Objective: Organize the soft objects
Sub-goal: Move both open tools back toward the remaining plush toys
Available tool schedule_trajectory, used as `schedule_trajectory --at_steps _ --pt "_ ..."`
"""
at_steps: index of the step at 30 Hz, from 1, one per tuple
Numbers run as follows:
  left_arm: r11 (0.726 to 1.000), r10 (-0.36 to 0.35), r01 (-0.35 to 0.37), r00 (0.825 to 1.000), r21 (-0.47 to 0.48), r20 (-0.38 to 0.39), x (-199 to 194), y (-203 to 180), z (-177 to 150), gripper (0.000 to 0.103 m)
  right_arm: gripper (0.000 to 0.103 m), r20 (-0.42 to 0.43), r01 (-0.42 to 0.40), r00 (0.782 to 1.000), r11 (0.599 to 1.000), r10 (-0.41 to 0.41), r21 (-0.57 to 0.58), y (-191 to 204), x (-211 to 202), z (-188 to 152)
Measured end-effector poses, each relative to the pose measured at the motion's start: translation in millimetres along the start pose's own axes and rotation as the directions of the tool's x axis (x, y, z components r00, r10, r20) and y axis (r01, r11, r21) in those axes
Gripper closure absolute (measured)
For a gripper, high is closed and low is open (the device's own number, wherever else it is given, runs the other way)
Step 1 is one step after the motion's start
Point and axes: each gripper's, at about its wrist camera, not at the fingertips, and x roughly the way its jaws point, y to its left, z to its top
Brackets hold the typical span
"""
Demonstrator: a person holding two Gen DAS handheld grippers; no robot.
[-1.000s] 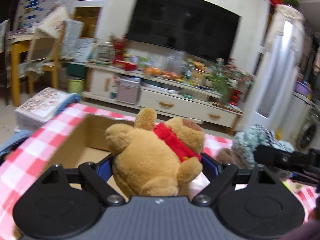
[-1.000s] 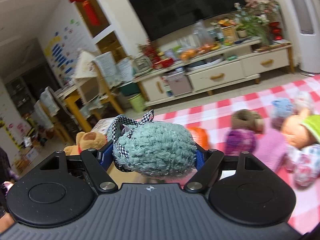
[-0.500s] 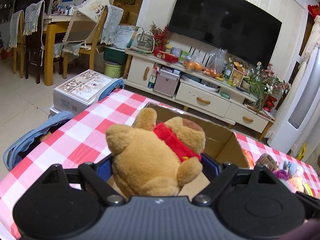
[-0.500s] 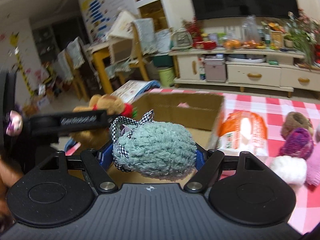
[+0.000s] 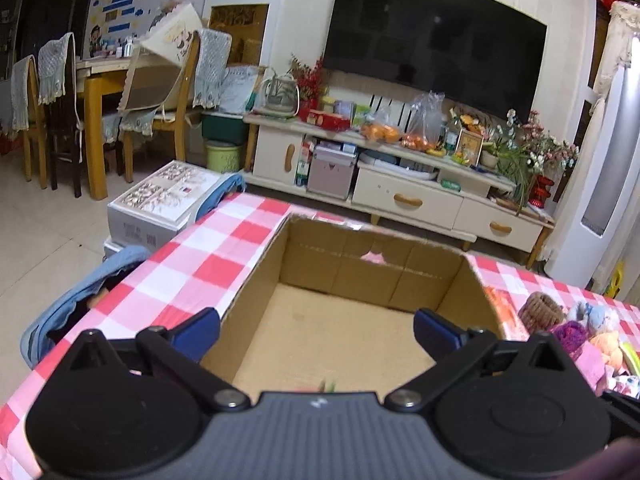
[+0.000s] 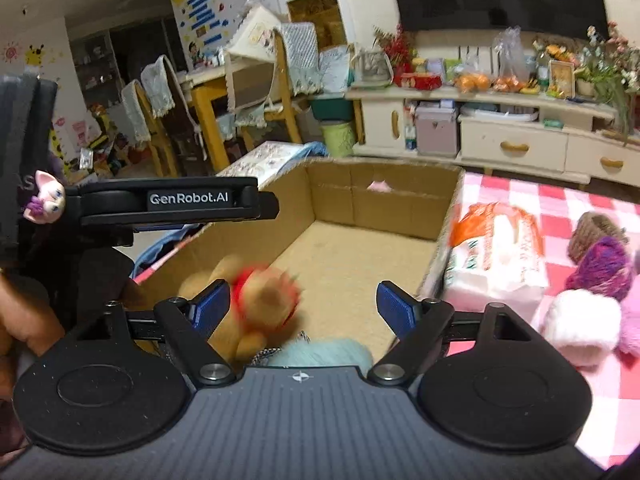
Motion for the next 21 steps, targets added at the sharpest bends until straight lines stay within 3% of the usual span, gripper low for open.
schedule_trajectory --at_steps 9,21 --pt "0.999 -0.051 0.052 0.998 -0.018 0.030 -9 -13 2 0.001 0.002 0.104 0.143 0.983 0.987 -0.150 0.075 -18 -31 -15" --pt "0.990 -0.122 0.119 0.992 0.077 0.034 -13 -53 -6 0.001 0.002 0.109 0.251 0.956 0.950 -0.274 0.183 -20 -27 -23"
